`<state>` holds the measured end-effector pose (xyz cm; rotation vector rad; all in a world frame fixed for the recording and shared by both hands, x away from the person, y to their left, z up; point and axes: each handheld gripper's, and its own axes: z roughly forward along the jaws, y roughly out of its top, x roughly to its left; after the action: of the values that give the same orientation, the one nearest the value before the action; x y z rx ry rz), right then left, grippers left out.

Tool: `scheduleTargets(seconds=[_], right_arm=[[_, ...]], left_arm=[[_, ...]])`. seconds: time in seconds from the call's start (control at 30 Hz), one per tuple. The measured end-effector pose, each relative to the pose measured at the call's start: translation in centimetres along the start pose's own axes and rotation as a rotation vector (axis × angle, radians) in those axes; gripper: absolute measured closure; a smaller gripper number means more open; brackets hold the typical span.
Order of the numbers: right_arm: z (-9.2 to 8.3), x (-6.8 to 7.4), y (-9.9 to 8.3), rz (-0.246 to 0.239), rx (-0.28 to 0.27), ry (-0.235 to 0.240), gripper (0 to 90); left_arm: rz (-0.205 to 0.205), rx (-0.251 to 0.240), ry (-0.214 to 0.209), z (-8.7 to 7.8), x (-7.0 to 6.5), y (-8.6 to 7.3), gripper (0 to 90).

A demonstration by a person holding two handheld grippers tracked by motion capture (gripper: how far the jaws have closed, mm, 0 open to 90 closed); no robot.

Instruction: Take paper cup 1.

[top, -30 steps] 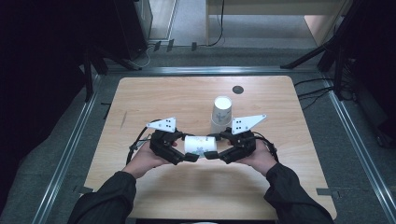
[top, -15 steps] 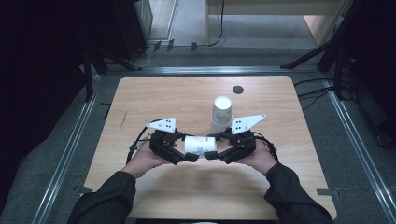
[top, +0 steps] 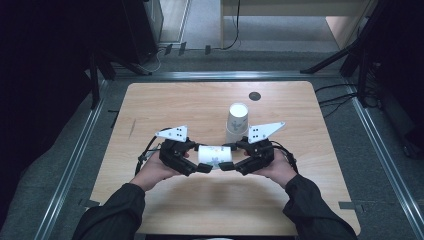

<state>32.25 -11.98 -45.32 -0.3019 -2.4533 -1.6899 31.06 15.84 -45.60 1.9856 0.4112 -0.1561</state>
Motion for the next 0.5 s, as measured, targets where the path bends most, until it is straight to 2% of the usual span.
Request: scheduleTargets(seconds=[0.5], right_arm=[[-0.02,0.01,0.0,0.0,0.006,-0.014,29.7]], left_arm=[[-0.006,-0.018,0.002,-0.44,0.15,0.01,23.1]])
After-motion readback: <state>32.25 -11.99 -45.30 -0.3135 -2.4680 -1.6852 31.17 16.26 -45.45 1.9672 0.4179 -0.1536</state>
